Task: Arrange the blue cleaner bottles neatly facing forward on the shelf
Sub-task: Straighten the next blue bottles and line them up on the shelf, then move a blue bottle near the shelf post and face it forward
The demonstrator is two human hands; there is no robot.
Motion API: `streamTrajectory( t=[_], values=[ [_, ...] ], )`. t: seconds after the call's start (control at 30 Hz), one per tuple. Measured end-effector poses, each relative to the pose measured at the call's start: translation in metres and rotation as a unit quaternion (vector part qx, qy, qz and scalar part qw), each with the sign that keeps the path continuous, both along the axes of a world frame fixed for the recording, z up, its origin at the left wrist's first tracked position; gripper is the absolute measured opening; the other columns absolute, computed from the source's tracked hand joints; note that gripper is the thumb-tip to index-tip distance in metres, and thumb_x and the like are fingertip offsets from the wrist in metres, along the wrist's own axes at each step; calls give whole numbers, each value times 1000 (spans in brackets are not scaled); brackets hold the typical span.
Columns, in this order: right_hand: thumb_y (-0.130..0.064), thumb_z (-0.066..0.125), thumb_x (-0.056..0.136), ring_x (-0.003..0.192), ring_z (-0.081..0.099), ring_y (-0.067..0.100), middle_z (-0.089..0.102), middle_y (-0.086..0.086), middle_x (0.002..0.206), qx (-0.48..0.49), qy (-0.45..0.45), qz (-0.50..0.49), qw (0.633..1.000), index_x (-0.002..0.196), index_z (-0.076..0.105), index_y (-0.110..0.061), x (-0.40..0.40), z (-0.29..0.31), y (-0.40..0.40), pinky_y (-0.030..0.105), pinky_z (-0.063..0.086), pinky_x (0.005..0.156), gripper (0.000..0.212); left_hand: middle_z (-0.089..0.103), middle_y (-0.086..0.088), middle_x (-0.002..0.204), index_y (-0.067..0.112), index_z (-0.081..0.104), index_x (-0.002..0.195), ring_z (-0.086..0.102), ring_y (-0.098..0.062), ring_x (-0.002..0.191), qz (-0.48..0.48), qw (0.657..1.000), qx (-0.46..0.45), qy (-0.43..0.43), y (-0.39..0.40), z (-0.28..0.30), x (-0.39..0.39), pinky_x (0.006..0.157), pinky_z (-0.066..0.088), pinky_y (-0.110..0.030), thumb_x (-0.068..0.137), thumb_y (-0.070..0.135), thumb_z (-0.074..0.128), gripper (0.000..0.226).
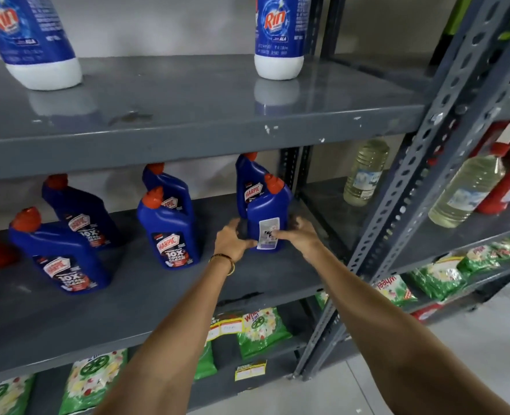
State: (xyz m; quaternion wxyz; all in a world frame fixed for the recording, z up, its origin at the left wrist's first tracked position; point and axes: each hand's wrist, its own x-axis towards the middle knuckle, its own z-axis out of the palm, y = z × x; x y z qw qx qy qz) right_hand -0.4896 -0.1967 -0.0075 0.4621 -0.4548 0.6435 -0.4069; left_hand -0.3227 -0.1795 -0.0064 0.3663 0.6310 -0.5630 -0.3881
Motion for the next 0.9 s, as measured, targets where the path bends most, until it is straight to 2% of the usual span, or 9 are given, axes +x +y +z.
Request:
streamTrajectory(
  t=[0.1,0.23,0.43,0.6,0.67,0.73,0.8,0.83,0.9],
  values=[
    [-5,80,66,107,64,30,65,19,121,-12,10,84,996,119,57,-1,-9,-2,-10,46,50,97,58,57,-14,129,7,46,126,53,-29,117,1,1000,-10,3,-14,2,-12,87,43,-30,61,4,79,72],
    [-8,80,67,101,66,26,67,16,116,-27,14,150,988,115,59,-6,-16,-5,-20,40,53,92,53,63,-16,121,5,52,119,60,-30,110,-16,1000,-1,9,-21,3,-19,91,50,-37,61,0,79,64],
    [-3,73,75,107,64,30,65,21,120,-59,-21,195,979,118,57,-1,-24,-6,-31,44,50,97,46,66,-18,115,7,54,112,63,-29,103,8,999,-24,38,-20,6,-19,91,52,-42,58,0,81,61],
    [3,68,77,103,63,20,63,15,120,-102,-122,209,965,123,51,-3,-14,16,-37,30,53,87,49,69,-12,90,8,52,87,65,-28,81,99,992,-81,14,-17,10,-26,72,55,-41,55,18,85,47],
    [-4,74,72,104,63,15,65,5,115,-104,-117,240,958,124,49,-11,-3,26,-37,26,53,88,58,65,-7,77,9,50,81,60,-26,70,144,984,-107,-21,-13,10,-34,61,50,-36,57,27,83,45],
    [-13,81,66,104,60,9,63,-3,112,-99,-85,241,962,124,45,-18,10,31,-35,24,51,87,68,61,-6,74,13,45,75,57,-26,65,162,976,-135,-55,-7,10,-42,55,43,-33,60,29,79,41],
    [-16,82,63,98,60,5,62,-7,106,-100,-87,214,968,120,45,-21,16,31,-34,19,50,78,68,61,-4,74,17,44,74,56,-22,63,142,974,-155,-82,-1,8,-46,53,41,-30,62,29,78,38],
    [-14,82,63,97,62,9,64,-4,105,-103,-99,204,969,118,48,-19,15,29,-35,20,51,77,65,61,0,72,19,46,75,56,-16,61,122,977,-155,-84,1,9,-44,52,42,-27,61,29,79,37],
    [-9,80,62,99,65,21,68,6,106,-109,-120,210,964,115,54,-15,7,28,-37,27,54,81,59,63,2,72,18,55,80,60,-11,64,63,991,-121,-5,0,12,-31,58,49,-22,61,22,83,34]
  ],
)
